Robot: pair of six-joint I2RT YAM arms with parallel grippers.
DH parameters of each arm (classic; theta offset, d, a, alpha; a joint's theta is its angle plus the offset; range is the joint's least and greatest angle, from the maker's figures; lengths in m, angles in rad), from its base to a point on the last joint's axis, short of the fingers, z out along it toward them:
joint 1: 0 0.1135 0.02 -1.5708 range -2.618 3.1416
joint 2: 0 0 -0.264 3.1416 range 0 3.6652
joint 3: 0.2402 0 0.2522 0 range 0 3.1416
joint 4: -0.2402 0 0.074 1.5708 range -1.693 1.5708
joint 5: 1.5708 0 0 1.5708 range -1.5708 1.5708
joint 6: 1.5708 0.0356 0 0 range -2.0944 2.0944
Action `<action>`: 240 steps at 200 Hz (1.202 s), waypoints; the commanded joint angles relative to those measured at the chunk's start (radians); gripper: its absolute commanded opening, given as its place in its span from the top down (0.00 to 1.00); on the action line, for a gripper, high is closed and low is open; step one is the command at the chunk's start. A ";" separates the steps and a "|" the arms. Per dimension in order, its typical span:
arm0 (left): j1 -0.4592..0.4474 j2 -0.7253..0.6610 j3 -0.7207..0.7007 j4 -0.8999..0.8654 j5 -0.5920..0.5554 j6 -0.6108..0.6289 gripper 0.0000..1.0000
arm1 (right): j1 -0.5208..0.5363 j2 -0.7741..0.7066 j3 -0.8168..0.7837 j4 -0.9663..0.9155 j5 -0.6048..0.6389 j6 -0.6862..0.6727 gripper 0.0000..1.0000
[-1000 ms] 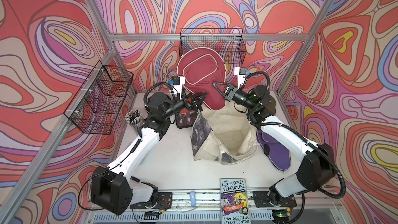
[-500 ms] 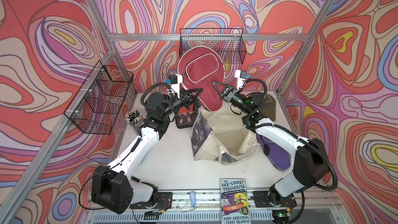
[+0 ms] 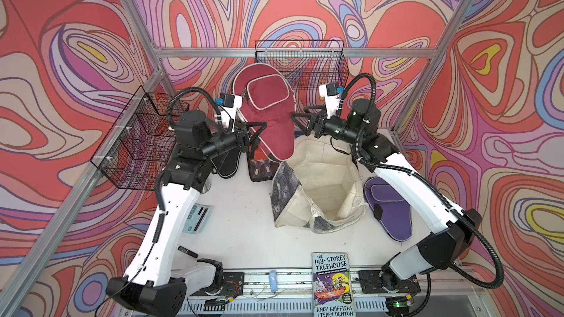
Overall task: Remove the ping pong set from the canvas bag
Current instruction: Pick up the ping pong set from the canvas bag, then place the ping pong set at the center of the board.
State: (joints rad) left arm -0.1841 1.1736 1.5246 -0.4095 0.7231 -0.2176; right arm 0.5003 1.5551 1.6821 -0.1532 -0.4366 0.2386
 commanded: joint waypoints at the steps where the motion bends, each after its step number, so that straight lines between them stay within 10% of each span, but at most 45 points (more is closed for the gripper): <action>1: 0.012 -0.087 0.058 -0.404 -0.020 0.178 1.00 | -0.046 -0.007 0.026 -0.263 0.067 -0.198 0.09; 53: 0.027 -0.203 -0.110 -0.649 -0.204 0.200 1.00 | -0.103 0.005 0.068 -0.325 0.045 -0.273 0.07; 175: 0.032 -0.207 -0.586 -0.447 -0.319 0.195 1.00 | -0.145 -0.033 0.019 -0.310 -0.007 -0.302 0.05; 240: 0.040 -0.022 -0.532 -0.472 -0.444 0.232 1.00 | -0.183 -0.062 -0.013 -0.290 -0.022 -0.305 0.04</action>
State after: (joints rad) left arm -0.1501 1.0985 0.9375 -0.9432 0.3248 -0.0315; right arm 0.3298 1.5253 1.6882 -0.4568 -0.4370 -0.0441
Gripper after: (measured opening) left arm 0.185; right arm 0.953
